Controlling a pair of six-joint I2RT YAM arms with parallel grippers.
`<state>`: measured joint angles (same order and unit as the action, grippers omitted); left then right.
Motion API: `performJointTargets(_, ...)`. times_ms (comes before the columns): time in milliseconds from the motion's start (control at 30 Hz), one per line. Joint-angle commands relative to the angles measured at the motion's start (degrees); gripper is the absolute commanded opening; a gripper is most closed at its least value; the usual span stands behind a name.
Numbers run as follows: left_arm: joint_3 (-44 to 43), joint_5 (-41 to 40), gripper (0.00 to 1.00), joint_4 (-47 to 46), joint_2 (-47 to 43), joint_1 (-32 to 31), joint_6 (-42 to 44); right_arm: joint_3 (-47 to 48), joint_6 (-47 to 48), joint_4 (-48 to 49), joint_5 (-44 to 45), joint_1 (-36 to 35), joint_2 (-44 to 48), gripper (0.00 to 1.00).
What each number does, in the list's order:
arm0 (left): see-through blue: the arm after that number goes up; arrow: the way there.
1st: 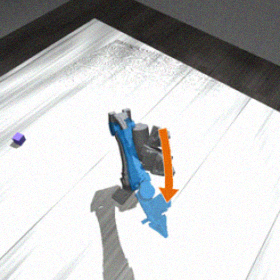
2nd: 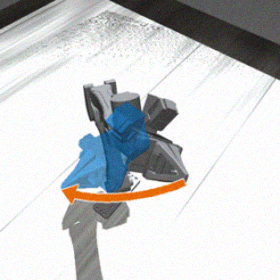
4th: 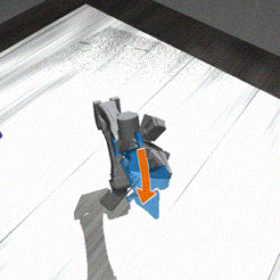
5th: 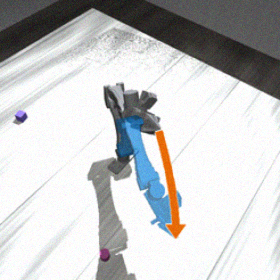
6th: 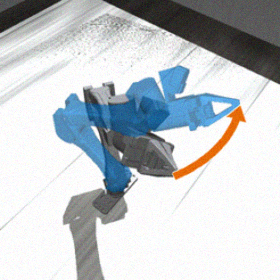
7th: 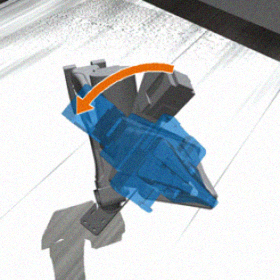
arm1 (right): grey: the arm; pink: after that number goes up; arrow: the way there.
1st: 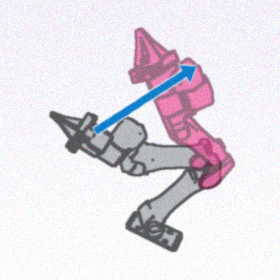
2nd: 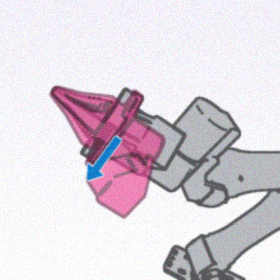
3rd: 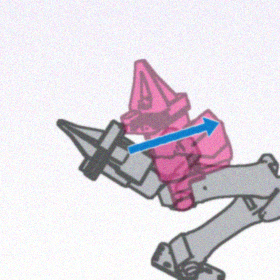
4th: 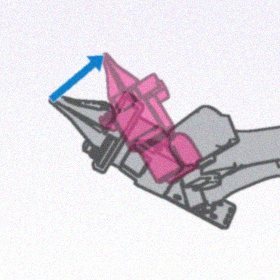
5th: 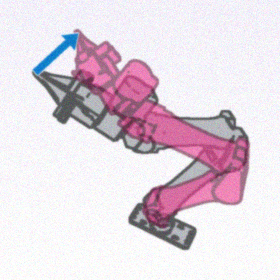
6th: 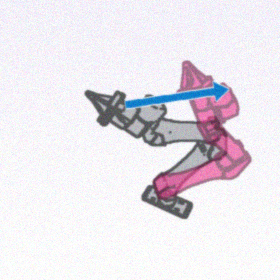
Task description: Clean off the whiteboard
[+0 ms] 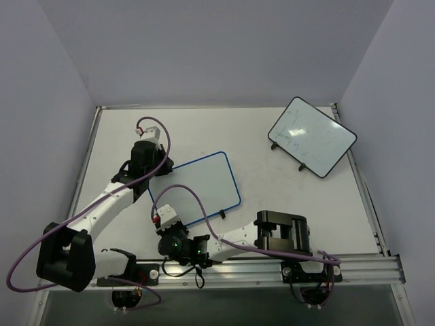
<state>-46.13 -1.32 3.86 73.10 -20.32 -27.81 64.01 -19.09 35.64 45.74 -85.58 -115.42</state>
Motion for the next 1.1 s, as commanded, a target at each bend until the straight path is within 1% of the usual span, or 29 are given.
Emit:
performJointTargets(0, -1.24, 1.85, 0.06, 2.3, 1.08, -1.57, -0.14, -2.57, -1.91, -3.03, 3.13, 1.2, 0.36, 0.0)
performJointTargets(367, -1.42, 1.85, 0.06, 2.47, 1.17, -1.66, 0.21, -8.11, -3.67, -2.5, 4.01, 5.6, 6.51, 0.0)
performJointTargets(667, -1.68, 1.85, 0.06, 2.73, 1.43, -1.92, 0.22, -10.83, -5.25, -3.38, 4.45, 8.5, 9.41, 0.0)
performJointTargets(733, -1.68, 0.54, 0.06, 2.73, 1.43, -2.1, 0.22, -11.45, -5.78, -3.21, 3.57, 9.46, 10.12, 0.0)
performJointTargets(1067, -2.03, 0.53, 0.06, 2.91, 1.69, -2.1, 0.39, -16.37, -7.63, -2.42, 1.46, 13.77, 15.13, 0.0)
